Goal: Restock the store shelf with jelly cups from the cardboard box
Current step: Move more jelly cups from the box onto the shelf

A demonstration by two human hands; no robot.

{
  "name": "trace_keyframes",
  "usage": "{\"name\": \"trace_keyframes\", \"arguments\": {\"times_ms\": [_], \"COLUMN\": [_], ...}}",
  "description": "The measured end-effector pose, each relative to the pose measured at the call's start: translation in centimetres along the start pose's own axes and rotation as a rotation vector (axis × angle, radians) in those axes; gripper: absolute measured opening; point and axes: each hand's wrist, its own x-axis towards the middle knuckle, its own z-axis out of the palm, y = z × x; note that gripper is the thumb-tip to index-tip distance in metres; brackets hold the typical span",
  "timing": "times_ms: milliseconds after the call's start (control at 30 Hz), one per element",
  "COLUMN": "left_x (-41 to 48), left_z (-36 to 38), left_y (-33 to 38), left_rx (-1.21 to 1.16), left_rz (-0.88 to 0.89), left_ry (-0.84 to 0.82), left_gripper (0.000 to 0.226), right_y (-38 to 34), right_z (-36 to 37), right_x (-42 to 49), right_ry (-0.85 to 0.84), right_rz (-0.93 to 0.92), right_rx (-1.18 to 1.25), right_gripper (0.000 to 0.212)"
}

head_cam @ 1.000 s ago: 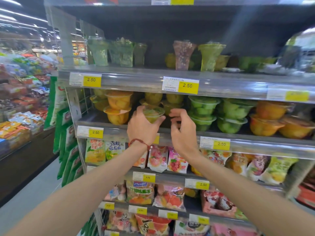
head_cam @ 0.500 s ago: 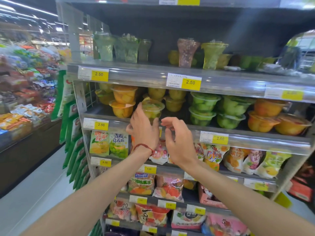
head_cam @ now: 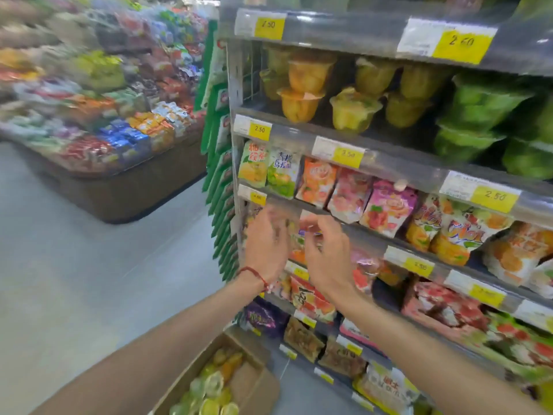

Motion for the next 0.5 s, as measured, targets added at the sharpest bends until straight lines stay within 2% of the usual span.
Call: {"name": "trace_keyframes", "arguments": {"times_ms": [100,200,500], "left_x": [-4.6,-9.7,-22.8], "left_z": [-1.1,-2.7,-5.9], "left_y": [-3.7,-7.2,-17.3], "left_rx": [0.11,0.171,0.165], "left_rz": [-0.118,-0.309,-0.769], "left_ry": [-0.012,-0.003,0.082], "left_gripper": [0.031,0.031,0.03], "right_y": [1.7,3.4,7.8], "right_z": [2.4,5.0,13.0], "right_x": [-3.4,-6.9,-16.2], "right_ry": [-0.154,-0.294,-0.672], "right_rz": [0.027,0.08,0.304], "right_rx": [0.04,0.074,0.081], "right_gripper": [0.019,0.021,0.029]}}
